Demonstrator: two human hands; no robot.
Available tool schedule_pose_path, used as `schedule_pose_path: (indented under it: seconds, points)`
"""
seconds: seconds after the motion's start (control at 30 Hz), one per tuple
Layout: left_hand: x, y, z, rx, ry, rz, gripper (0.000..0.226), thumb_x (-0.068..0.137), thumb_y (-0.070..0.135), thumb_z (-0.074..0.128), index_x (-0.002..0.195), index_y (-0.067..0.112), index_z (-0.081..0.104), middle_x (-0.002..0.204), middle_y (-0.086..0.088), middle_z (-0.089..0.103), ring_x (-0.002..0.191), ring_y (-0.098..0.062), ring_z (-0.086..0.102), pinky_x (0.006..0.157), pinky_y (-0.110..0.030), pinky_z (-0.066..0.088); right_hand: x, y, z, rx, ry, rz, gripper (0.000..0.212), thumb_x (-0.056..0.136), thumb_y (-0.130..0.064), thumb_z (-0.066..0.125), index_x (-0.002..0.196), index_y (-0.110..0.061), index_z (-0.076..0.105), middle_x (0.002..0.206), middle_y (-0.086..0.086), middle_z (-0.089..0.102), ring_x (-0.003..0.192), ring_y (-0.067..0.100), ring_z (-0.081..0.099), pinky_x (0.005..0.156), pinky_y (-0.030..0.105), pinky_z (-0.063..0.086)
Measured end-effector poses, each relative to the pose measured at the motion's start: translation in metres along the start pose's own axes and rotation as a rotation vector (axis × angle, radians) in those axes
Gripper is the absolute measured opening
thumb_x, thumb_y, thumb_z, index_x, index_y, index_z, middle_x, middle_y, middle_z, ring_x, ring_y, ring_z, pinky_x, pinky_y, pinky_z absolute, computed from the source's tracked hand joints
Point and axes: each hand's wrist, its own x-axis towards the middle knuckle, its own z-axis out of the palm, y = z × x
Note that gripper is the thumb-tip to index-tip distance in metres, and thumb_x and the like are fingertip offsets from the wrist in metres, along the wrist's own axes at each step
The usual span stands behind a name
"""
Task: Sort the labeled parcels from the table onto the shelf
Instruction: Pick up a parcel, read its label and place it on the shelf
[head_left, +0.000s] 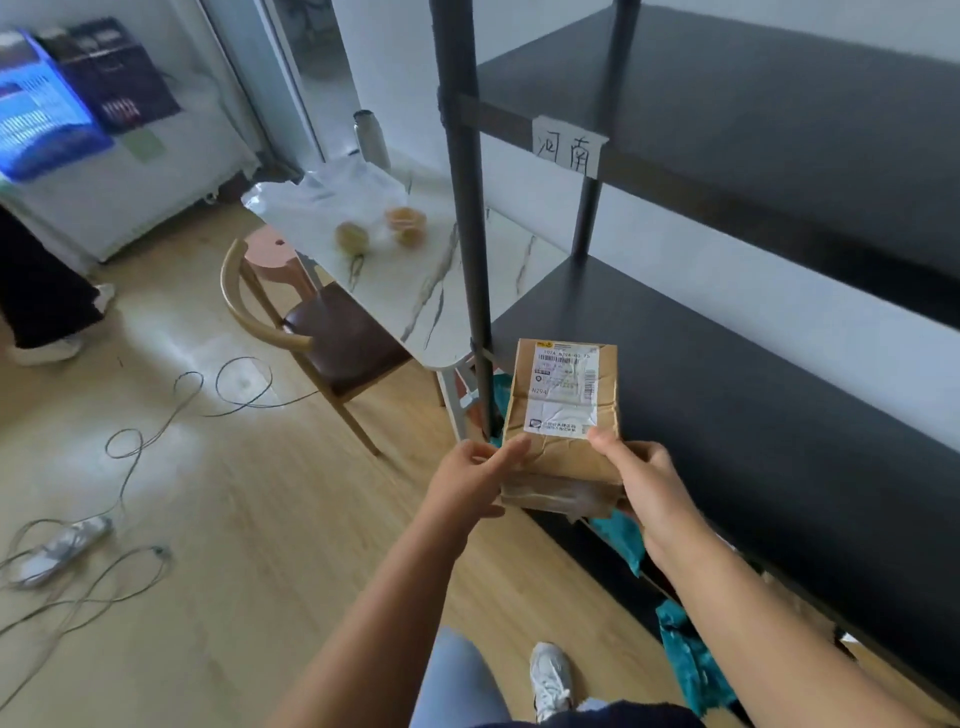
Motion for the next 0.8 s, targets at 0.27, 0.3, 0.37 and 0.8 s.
schedule_pose_path:
  seconds: [0.27, 0.3, 0.37, 0.8]
  points:
    - [0.085, 0.043, -0.034, 0.071, -0.175, 0.114, 0.042, 0.089, 0.047, 0.069, 0.118, 0.016, 0.07, 0.109, -0.003, 0.075, 0.102, -0.019, 0.07, 0.095, -0.039, 0.058, 0.035, -0.033, 0.042, 0.081, 0.161, 0.008, 0.083, 0.058, -0.075, 0.073, 0.122, -0.026, 0.052, 0.12, 0.004, 0.066, 0.114, 0.028, 0.063, 0.106, 0.053, 0.047]
    - [0.094, 0.049, -0.038, 0.098, -0.21, 0.13, 0.042, 0.09, 0.047, 0.067, 0.119, 0.017, 0.071, 0.11, -0.002, 0.076, 0.104, -0.02, 0.07, 0.096, -0.04, 0.057, 0.037, -0.036, 0.048, 0.098, 0.195, 0.013, 0.084, 0.059, -0.076, 0.072, 0.122, -0.025, 0.052, 0.12, 0.004, 0.066, 0.114, 0.027, 0.063, 0.106, 0.053, 0.047]
    - [0.11, 0.061, -0.047, 0.162, -0.285, 0.176, 0.04, 0.092, 0.048, 0.064, 0.121, 0.021, 0.071, 0.112, -0.001, 0.076, 0.101, -0.02, 0.069, 0.088, -0.037, 0.057, 0.04, -0.042, 0.061, 0.119, 0.242, 0.014, 0.077, 0.068, -0.074, 0.071, 0.124, -0.025, 0.051, 0.123, 0.003, 0.065, 0.115, 0.026, 0.063, 0.106, 0.052, 0.047]
    - [0.192, 0.136, -0.021, 0.47, -0.354, 0.282, 0.048, 0.097, 0.044, 0.055, 0.135, 0.015, 0.06, 0.11, -0.005, 0.07, 0.097, -0.026, 0.066, 0.089, -0.038, 0.055, 0.082, -0.098, 0.082, 0.073, 0.441, -0.03, 0.053, 0.095, -0.042, 0.06, 0.144, -0.022, 0.053, 0.135, -0.002, 0.064, 0.119, 0.018, 0.061, 0.108, 0.043, 0.047]
